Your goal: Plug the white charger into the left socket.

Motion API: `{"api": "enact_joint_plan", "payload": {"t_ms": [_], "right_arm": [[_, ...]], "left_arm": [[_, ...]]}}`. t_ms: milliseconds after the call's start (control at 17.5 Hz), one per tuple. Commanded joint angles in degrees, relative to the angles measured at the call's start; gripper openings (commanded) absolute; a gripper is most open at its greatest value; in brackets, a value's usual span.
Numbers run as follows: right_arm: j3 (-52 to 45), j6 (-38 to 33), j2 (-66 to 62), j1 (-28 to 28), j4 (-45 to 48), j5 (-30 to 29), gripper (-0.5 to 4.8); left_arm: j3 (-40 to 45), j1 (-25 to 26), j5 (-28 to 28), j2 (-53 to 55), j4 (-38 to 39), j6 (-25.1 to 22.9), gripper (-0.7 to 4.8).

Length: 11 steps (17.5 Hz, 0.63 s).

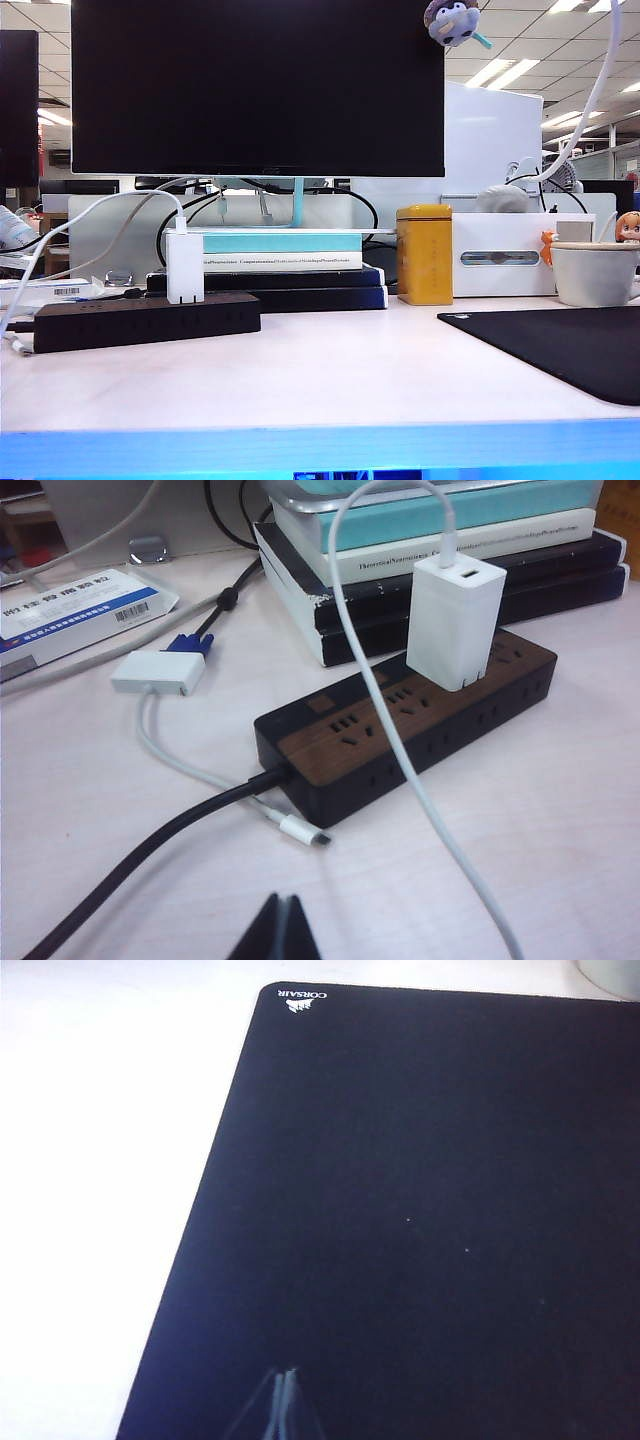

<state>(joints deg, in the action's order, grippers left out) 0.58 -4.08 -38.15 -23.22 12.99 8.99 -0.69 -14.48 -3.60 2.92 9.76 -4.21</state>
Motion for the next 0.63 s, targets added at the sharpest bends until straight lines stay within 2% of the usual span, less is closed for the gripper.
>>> {"api": "enact_joint_plan", "payload": {"t_ms": [57,229,457,628], "right_arm": [[-0.5,-0.3,0.1,0.0,0.9,-0.1,0.22],[-0.5,-0.2,3.1,-0.3,-0.9,1.8,0.22],[-0.5,-0.2,8.3,-0.2,-1.1,1.4,0.22],[-0.5,-0.3,17.1,0.9,-3.6,1.4,0.22]], "left_arm": [[0.1,0.1,-0.2,0.0,0.3,0.1,-0.05],[0.1,0.1,0.0,0.0,0.3,0.2,-0.05],[0.1,0.2,-0.2,-0.1,0.3,0.1,-0.05],[0.1,4.1,1.1,-0.1,0.3,0.1,-0.05]]}}
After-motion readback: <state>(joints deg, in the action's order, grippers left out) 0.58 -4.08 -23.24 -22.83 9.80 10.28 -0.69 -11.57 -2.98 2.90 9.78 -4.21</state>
